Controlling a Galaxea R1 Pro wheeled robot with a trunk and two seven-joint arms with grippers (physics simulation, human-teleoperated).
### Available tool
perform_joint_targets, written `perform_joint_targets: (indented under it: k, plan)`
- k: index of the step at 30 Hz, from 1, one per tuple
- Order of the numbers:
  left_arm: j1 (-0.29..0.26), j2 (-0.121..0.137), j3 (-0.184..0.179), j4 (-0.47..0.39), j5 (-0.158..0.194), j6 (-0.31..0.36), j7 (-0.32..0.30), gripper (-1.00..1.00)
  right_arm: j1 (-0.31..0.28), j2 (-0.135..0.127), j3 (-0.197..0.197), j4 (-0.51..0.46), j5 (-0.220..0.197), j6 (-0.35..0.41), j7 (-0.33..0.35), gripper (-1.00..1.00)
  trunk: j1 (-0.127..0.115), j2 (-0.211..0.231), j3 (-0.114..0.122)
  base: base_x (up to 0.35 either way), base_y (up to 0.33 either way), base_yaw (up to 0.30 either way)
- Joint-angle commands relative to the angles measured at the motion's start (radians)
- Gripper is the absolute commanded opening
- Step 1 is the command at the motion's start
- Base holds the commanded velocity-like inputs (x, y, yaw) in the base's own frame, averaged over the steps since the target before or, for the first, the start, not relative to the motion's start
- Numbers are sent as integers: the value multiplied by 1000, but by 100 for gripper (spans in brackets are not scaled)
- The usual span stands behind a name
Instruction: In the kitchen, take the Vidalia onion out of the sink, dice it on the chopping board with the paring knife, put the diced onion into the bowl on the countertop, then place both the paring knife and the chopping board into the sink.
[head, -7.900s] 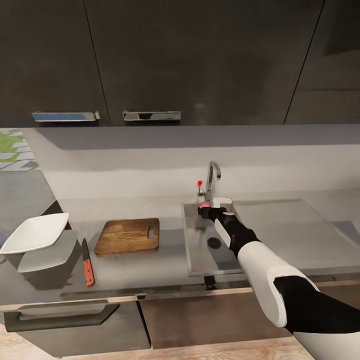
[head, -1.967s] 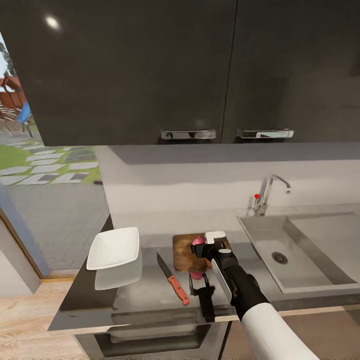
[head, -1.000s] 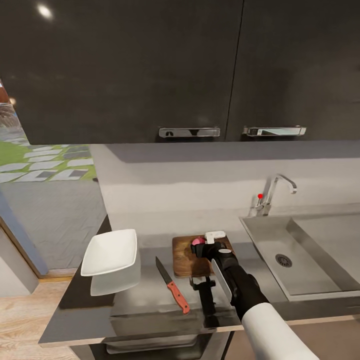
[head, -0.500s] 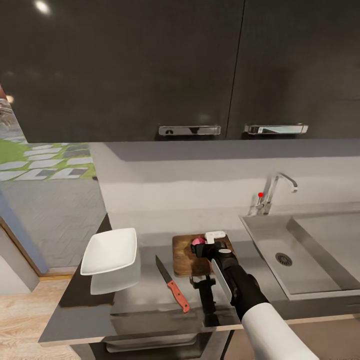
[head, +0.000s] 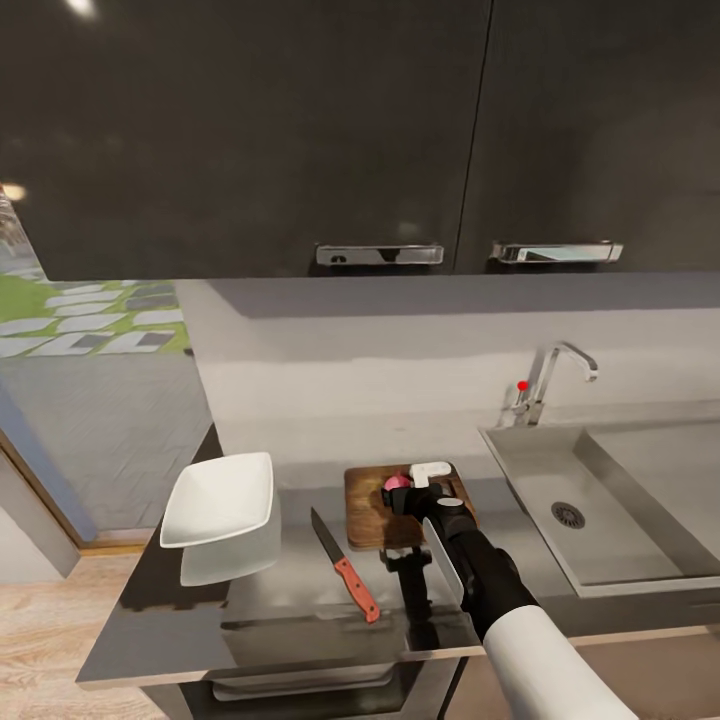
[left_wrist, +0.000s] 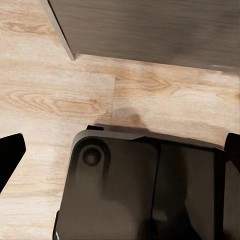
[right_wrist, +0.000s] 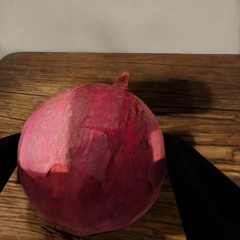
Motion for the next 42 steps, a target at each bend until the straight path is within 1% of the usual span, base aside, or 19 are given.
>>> perform_joint_targets:
  k: [1,8,16,29,42]
  plan:
    - [0,0,-2,-1,10,-2,4,100,-1,0,2,-1,-6,5,-6,-100,1,-2,-2,0,0,0]
    - [0,0,-2,-1,10,-2,4,100,-1,0,2,-1,-6,5,-7,-100,1,-2,-3,0,-10,0]
    - [0,0,-2,-1,10,-2,4,100,-1,0,2,-1,-6,5,-7,-100,1,-2,-3,0,-112,0]
    - [0,0,-2,-1,10,-2,4,100,-1,0,2,-1,-6,5,-7,-100,1,-2,-3,0,-7,0]
    - [0,0,-2,-1,10,-2,4,100,-1,0,2,-1,-6,5,-7,-100,1,-2,-13,0,0,0]
